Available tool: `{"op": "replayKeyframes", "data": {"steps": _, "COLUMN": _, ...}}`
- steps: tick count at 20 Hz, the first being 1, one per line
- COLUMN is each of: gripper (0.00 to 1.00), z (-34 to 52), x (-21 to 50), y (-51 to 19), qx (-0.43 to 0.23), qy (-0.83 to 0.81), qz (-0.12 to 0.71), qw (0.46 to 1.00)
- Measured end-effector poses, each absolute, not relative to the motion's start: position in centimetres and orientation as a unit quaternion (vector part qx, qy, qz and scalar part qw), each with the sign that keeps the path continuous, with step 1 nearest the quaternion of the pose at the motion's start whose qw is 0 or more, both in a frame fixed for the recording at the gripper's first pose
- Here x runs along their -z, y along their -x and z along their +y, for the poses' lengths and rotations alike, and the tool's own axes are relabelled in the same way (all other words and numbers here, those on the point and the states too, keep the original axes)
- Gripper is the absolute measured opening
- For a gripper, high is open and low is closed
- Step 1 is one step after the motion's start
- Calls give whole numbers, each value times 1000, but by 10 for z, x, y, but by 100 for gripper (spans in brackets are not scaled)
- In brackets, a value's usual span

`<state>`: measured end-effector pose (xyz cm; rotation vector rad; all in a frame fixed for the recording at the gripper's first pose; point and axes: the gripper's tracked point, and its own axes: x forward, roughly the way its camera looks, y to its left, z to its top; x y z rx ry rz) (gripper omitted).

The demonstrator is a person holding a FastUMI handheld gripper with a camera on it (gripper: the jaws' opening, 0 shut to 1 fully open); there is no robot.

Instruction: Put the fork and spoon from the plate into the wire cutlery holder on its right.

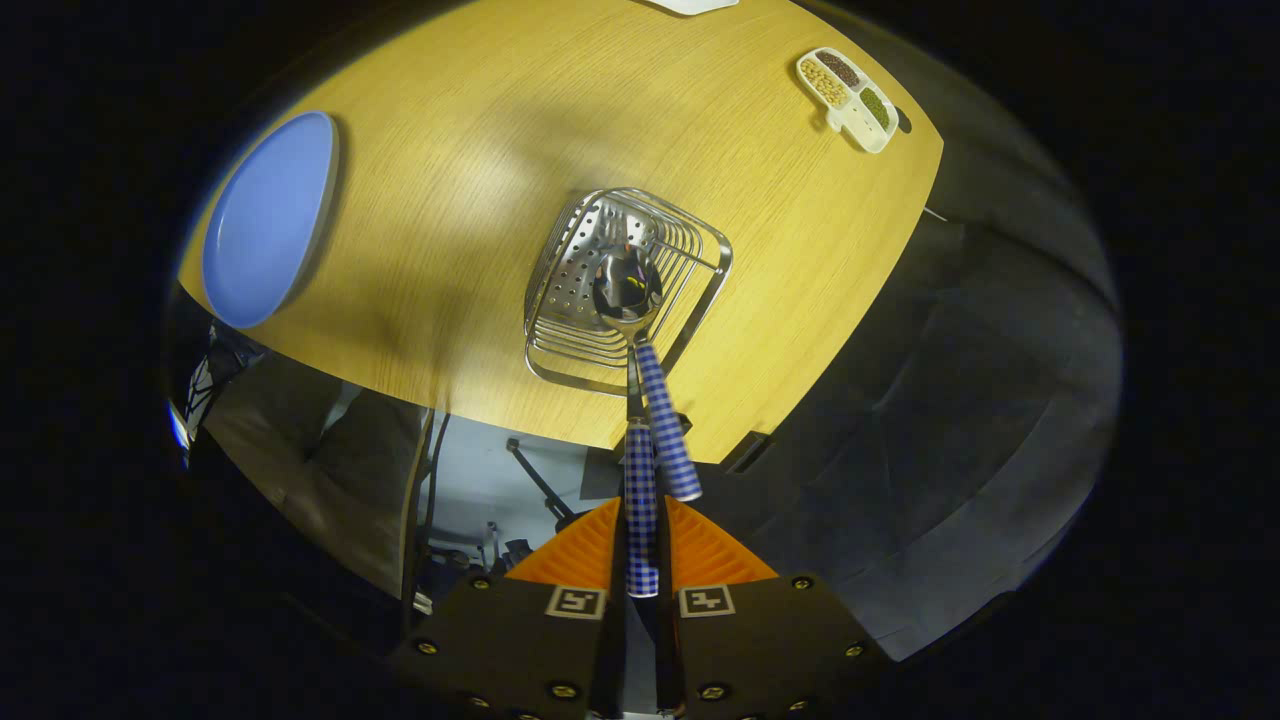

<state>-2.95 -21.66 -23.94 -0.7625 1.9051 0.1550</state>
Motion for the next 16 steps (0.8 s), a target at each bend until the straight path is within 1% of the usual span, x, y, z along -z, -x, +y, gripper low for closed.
{"op": "replayKeyframes", "data": {"steps": 8, "gripper": 14, "z": -204, "x": 222, "y": 13, "qx": -67, "qy": 325, "qz": 773, "qw": 540}}
{"op": "replayKeyframes", "data": {"steps": 9, "gripper": 22, "z": -202, "x": 220, "y": 13, "qx": -67, "qy": 320, "qz": 770, "qw": 548}}
{"op": "replayKeyframes", "data": {"steps": 10, "gripper": 35, "z": -200, "x": 221, "y": 12, "qx": -64, "qy": 313, "qz": 764, "qw": 560}}
{"op": "replayKeyframes", "data": {"steps": 11, "gripper": 35, "z": -199, "x": 217, "y": 9, "qx": -58, "qy": 311, "qz": 755, "qw": 575}}
{"op": "replayKeyframes", "data": {"steps": 12, "gripper": 39, "z": -197, "x": 212, "y": 4, "qx": -54, "qy": 308, "qz": 743, "qw": 591}}
{"op": "replayKeyframes", "data": {"steps": 13, "gripper": 68, "z": -190, "x": 207, "y": -8, "qx": -54, "qy": 305, "qz": 733, "qw": 606}}
{"op": "replayKeyframes", "data": {"steps": 14, "gripper": 97, "z": -196, "x": 202, "y": -1, "qx": -51, "qy": 302, "qz": 724, "qw": 618}}
{"op": "replayKeyframes", "data": {"steps": 16, "gripper": 97, "z": -191, "x": 196, "y": 0, "qx": -46, "qy": 287, "qz": 710, "qw": 641}}
